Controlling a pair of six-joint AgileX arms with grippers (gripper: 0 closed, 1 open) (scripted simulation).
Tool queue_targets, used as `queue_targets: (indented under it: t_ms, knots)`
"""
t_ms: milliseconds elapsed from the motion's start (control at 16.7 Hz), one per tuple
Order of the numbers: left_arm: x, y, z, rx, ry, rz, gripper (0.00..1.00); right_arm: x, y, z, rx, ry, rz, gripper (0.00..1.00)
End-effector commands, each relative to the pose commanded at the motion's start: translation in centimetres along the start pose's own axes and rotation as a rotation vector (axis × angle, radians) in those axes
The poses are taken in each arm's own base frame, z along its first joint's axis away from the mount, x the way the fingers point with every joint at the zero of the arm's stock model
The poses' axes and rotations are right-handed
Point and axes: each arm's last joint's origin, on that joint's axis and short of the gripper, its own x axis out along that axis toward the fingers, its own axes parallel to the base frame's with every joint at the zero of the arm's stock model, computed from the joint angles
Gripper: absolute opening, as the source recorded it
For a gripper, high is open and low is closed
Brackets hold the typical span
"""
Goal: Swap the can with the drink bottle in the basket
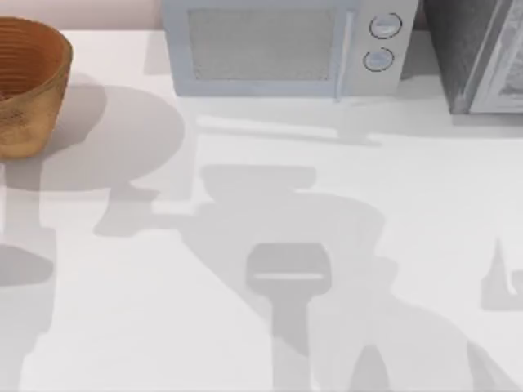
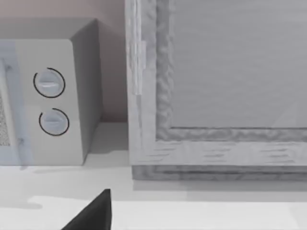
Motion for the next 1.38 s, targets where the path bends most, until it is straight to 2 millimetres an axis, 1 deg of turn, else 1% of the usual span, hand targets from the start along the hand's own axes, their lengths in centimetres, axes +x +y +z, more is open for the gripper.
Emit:
queue_targets:
  t_ms: [120,300,480,660,720,840,1140,1200,1260,1380]
  knots:
    - [3.2,1.7,2.1,-0.018,0.087,-0.026,1.0,0.0,0.0,0.0,0.0,0.0,0.0,1.0]
    - [8.3,4.2,3.9,-0.047,0.203,-0.067,1.0,0.0,0.0,0.0,0.0,0.0,0.0,1.0]
    - [13.0,6.3,4.2,-0.075,0.298,-0.104,1.0,0.0,0.0,0.0,0.0,0.0,0.0,1.0]
    - [16.5,7.7,3.7,-0.097,0.364,-0.133,1.0,0.0,0.0,0.0,0.0,0.0,0.0,1.0]
    - [17.3,8.0,3.5,-0.102,0.38,-0.14,1.0,0.0,0.0,0.0,0.0,0.0,0.0,1.0]
    - [18.2,8.3,3.3,-0.108,0.397,-0.148,1.0,0.0,0.0,0.0,0.0,0.0,0.0,1.0]
    - [18.4,8.4,3.2,-0.109,0.401,-0.15,1.0,0.0,0.0,0.0,0.0,0.0,0.0,1.0]
    - [18.2,8.0,3.5,-0.098,0.392,-0.151,1.0,0.0,0.0,0.0,0.0,0.0,0.0,1.0]
    - [18.4,8.0,3.4,-0.1,0.394,-0.151,1.0,0.0,0.0,0.0,0.0,0.0,0.0,1.0]
    - [19.3,8.1,3.0,-0.108,0.4,-0.15,1.0,0.0,0.0,0.0,0.0,0.0,0.0,1.0]
